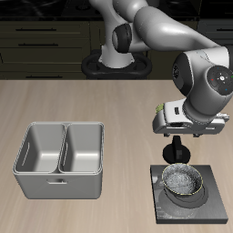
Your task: Place the black bowl on the flat stove and turn on the flat stove
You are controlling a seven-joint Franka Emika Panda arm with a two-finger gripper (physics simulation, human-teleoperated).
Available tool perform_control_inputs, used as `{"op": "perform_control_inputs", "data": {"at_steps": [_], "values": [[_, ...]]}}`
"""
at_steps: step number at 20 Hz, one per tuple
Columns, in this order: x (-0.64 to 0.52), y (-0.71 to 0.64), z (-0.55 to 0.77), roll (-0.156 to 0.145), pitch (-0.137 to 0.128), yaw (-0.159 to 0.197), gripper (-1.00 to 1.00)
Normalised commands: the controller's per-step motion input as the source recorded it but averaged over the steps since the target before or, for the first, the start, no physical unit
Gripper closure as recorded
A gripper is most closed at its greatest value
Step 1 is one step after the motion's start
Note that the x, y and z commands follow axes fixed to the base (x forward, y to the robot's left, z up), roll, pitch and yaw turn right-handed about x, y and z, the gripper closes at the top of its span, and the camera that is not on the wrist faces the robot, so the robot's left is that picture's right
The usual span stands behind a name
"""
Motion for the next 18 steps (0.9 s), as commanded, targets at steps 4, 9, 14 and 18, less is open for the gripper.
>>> {"op": "perform_control_inputs", "data": {"at_steps": [4,9,14,18], "values": [[0.03,-0.13,-0.15,-0.047,-0.006,0.021,-1.0],[-0.03,-0.01,-0.34,-0.036,0.044,0.004,-1.0],[-0.12,0.04,-0.18,0.015,0.057,-0.048,-1.0],[-0.16,0.14,-0.11,0.028,0.028,0.008,-1.0]]}}
